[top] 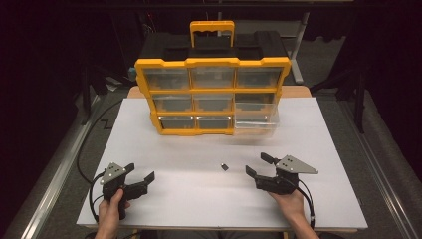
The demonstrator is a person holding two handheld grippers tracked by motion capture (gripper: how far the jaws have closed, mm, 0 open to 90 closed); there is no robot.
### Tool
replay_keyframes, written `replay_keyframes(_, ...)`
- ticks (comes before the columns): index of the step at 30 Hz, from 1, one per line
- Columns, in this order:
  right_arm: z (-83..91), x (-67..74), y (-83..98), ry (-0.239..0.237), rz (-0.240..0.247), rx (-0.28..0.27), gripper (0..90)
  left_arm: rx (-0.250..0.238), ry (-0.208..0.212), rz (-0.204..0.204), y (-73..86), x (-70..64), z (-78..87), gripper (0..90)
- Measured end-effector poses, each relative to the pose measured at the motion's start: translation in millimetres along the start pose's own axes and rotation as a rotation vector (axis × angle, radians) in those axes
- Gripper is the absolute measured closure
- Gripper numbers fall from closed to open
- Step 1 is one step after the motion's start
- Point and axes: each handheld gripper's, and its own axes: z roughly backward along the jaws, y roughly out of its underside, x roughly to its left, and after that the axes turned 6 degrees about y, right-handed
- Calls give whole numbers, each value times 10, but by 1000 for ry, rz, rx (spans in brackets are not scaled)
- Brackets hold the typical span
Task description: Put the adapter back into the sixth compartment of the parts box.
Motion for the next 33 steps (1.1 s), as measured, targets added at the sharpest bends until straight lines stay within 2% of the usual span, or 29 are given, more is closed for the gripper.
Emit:
replay_keyframes(9, -110, 48, -56, -21, -12, 5, 261, -1, 0, -2, -1, 10, 9, 154)
replay_keyframes(19, -262, 146, -106, -39, 8, 18, 261, -7, 5, -4, 1, 7, 26, 154)
replay_keyframes(26, -385, 216, -126, -46, 21, 44, 273, -10, 5, 0, 2, 18, 31, 154)
replay_keyframes(33, -495, 277, -152, -49, 37, 98, 299, -11, 5, 0, 3, 19, 35, 154)
